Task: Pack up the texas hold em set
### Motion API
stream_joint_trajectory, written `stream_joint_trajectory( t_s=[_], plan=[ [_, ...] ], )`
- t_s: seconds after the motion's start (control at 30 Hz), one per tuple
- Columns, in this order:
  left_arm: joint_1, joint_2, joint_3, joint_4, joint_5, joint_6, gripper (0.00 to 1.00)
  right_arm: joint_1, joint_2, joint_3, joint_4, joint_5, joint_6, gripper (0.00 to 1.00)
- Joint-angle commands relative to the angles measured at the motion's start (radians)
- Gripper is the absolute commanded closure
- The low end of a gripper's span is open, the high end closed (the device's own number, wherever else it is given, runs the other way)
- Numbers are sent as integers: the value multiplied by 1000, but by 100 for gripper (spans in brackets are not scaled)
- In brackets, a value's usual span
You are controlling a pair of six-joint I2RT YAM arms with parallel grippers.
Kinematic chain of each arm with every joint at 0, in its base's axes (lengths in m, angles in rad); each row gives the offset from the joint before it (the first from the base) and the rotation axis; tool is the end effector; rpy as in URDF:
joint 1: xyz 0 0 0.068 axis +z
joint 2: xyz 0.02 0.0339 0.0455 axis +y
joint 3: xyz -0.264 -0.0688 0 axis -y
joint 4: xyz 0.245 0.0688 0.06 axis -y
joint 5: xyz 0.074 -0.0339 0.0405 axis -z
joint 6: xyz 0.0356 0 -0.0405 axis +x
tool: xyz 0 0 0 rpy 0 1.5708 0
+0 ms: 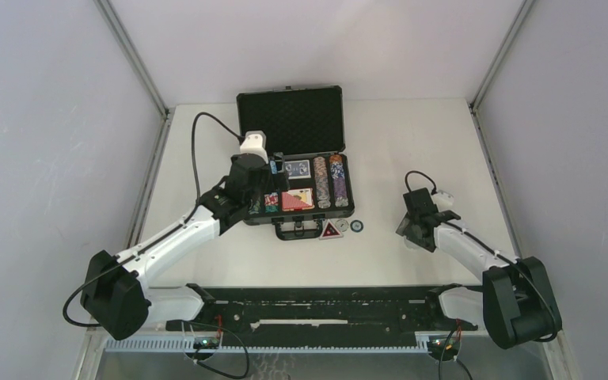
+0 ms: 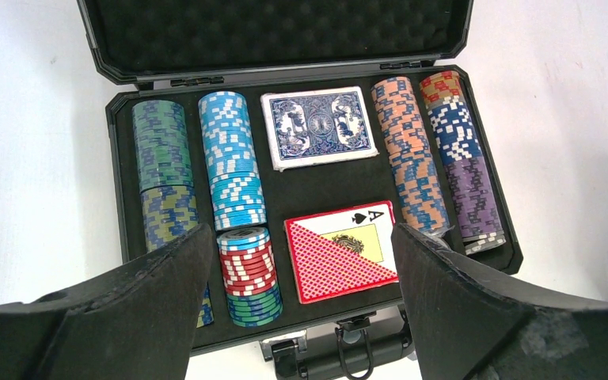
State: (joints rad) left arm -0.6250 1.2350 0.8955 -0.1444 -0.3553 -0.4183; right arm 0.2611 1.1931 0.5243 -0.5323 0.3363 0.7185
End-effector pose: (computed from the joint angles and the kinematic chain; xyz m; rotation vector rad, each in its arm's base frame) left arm 0.2335 -0.1532 0.2878 -0.0096 2.0346 -0.2941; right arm 0.1875 0.0379 0.1537 0.6843 2.5678 -0.1642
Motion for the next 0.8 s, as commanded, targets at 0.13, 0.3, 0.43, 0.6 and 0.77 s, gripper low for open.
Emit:
stream_joint_trajectory(
  t_s=[0.13, 0.3, 0.43, 0.6, 0.77],
  plan=[
    [7, -6, 5, -1, 4, -7, 12, 31, 60, 32, 2, 5, 15, 38],
    [8, -10, 7, -9, 0, -5, 11, 51, 82, 45, -4, 20, 17, 49],
    [8, -11, 7, -9, -2, -4, 12, 69, 56, 60, -19, 37, 22, 51],
    [10, -12, 10, -15, -3, -4, 11, 93, 23, 109, -40, 43, 9, 52],
    [13, -18, 7, -20, -10, -5, 12, 130, 40, 187, -72, 80, 0, 53]
  ],
)
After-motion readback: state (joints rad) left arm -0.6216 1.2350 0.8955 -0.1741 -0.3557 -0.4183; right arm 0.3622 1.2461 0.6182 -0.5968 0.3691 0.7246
